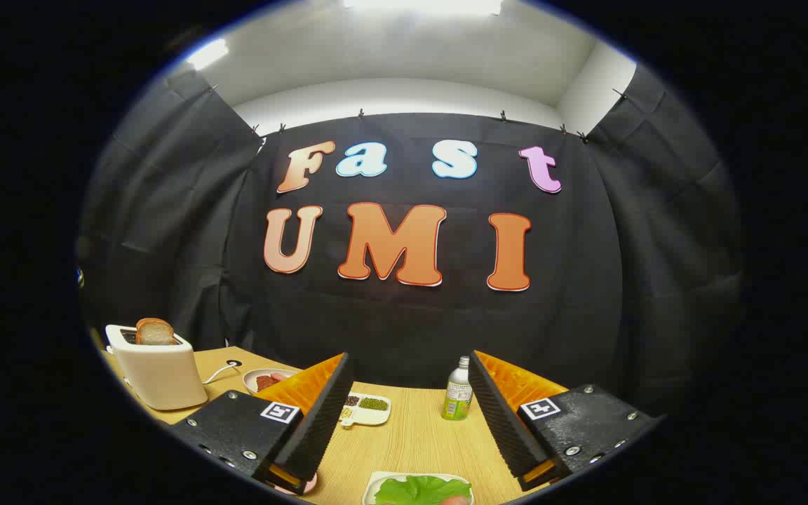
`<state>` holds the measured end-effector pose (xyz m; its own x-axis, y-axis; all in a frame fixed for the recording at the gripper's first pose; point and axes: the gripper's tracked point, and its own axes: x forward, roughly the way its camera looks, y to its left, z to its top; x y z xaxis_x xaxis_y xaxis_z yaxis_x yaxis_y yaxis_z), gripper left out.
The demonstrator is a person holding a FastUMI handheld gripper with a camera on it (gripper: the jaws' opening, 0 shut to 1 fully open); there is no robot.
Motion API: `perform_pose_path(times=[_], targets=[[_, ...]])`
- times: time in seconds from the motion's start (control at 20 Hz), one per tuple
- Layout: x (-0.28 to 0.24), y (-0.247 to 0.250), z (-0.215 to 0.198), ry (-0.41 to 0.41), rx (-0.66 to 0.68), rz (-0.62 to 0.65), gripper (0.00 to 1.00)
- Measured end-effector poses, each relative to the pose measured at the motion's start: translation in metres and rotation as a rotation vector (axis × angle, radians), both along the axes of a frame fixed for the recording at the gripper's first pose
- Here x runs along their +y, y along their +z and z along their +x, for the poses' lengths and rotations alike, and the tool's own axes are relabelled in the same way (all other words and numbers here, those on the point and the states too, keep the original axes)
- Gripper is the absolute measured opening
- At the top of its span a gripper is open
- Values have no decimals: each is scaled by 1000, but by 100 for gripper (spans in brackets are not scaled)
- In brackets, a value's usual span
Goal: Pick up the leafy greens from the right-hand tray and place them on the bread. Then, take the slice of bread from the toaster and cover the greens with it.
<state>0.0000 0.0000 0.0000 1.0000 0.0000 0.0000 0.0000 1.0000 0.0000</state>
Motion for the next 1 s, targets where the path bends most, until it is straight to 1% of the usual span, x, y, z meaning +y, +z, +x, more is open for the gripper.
perform_pose_path(times=[1.0], targets=[[4, -13, 3, 15, 39, 21, 99]])
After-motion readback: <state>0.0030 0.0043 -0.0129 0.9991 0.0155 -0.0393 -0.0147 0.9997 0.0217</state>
